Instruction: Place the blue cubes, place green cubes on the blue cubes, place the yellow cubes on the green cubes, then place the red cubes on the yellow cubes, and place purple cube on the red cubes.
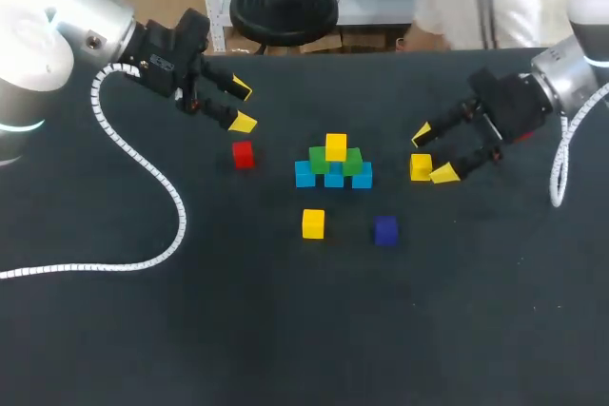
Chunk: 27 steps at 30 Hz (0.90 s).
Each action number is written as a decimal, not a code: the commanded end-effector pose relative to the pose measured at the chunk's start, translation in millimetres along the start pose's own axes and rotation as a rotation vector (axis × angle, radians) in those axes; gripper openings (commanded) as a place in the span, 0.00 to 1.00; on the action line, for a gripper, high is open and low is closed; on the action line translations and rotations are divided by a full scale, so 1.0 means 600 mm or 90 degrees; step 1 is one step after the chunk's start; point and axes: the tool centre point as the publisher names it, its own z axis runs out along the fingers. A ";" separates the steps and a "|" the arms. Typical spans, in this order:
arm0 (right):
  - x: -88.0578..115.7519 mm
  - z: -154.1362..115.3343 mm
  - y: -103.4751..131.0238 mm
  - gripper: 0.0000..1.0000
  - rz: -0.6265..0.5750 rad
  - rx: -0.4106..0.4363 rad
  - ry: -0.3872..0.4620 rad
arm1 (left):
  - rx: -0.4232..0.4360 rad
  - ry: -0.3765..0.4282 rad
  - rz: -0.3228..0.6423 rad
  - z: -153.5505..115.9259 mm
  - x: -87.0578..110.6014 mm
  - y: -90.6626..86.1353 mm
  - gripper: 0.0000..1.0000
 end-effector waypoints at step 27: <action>0.000 0.011 0.015 0.99 0.035 0.048 0.030 | 0.002 0.002 0.000 0.000 -0.001 0.003 1.00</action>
